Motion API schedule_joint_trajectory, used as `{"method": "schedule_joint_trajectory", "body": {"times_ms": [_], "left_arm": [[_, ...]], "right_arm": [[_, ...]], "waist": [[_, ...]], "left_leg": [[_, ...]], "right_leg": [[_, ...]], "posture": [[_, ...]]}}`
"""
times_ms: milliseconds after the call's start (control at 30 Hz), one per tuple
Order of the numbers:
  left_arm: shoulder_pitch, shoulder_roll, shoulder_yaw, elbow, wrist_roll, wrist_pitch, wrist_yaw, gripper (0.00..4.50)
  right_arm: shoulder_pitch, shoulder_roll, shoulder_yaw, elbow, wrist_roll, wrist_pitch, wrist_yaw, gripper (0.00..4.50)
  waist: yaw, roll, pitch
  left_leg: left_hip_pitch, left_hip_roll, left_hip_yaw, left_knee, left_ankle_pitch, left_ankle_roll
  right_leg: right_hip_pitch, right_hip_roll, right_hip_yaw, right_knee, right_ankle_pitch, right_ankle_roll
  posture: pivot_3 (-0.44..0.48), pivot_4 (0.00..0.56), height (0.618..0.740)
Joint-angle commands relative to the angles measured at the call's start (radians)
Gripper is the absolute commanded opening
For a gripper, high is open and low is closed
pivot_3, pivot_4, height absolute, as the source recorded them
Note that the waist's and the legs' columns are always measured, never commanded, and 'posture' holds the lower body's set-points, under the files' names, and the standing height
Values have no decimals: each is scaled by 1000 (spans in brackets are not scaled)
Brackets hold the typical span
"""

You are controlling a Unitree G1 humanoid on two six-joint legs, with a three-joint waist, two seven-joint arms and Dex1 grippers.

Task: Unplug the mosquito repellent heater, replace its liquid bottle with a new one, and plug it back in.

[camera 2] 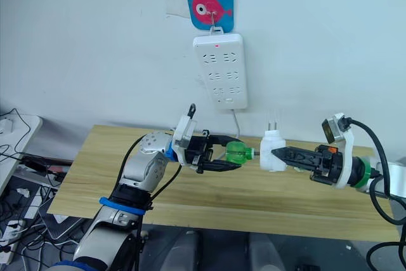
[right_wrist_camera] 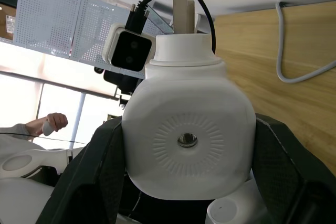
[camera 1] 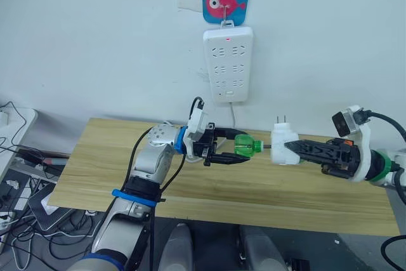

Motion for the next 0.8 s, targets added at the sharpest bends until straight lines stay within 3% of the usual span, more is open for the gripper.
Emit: {"method": "schedule_joint_trajectory", "body": {"times_ms": [33, 800], "left_arm": [[-22, -14, -7, -5, -1, -17, 2, 2283], [-43, -17, -16, 10, 0, -21, -19, 2283]], "right_arm": [[-19, 2, -9, -33, 34, -15, 15, 2926], [-62, 17, 1, 0, 34, -9, -26, 2926]], "waist": [[0, 0, 0], [0, 0, 0]], "left_leg": [[0, 0, 0, 0, 0, 0], [0, 0, 0, 0, 0, 0]], "right_leg": [[0, 0, 0, 0, 0, 0], [0, 0, 0, 0, 0, 0]], "posture": [[-33, 244, 740], [-39, 245, 740]]}}
